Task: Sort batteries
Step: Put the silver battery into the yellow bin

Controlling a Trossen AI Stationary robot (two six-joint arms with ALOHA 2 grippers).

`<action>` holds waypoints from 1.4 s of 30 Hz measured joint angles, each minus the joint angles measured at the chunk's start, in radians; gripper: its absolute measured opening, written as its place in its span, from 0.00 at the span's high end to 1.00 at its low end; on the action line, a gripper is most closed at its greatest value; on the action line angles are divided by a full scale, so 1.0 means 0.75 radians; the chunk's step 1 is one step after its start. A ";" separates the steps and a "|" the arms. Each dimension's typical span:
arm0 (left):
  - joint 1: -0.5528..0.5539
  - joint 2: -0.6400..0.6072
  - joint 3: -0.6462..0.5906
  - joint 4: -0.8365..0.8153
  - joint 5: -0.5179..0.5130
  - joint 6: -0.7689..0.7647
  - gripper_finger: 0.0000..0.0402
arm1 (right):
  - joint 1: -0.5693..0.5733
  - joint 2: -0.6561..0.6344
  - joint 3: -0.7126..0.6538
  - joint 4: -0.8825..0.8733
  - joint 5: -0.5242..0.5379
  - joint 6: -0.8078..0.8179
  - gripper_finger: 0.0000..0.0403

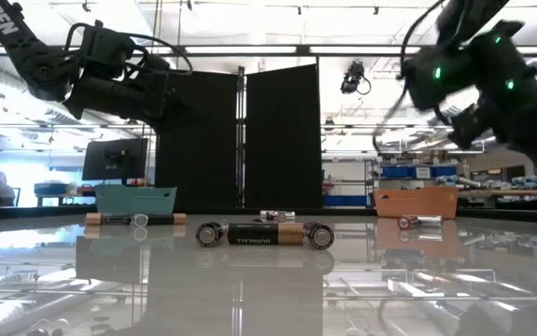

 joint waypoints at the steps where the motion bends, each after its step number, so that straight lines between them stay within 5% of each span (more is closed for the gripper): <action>1: 0.000 0.000 0.000 0.002 -0.005 0.001 0.99 | 0.002 0.047 0.000 -0.016 -0.018 -0.028 0.97; 11: 0.000 0.000 0.000 0.003 -0.018 0.037 0.99 | 0.092 0.330 -0.001 -0.131 -0.096 -0.150 0.98; 29: 0.000 0.000 0.001 0.012 -0.026 0.038 0.99 | 0.271 0.363 -0.039 -0.043 -0.249 -0.101 0.98; 36: 0.000 0.000 0.001 0.011 -0.026 0.038 0.99 | 0.338 0.363 -0.039 -0.019 -0.486 0.152 0.98; 42: 0.000 0.001 0.001 0.011 -0.026 0.059 0.99 | 0.404 0.363 -0.040 0.011 -0.496 0.332 0.98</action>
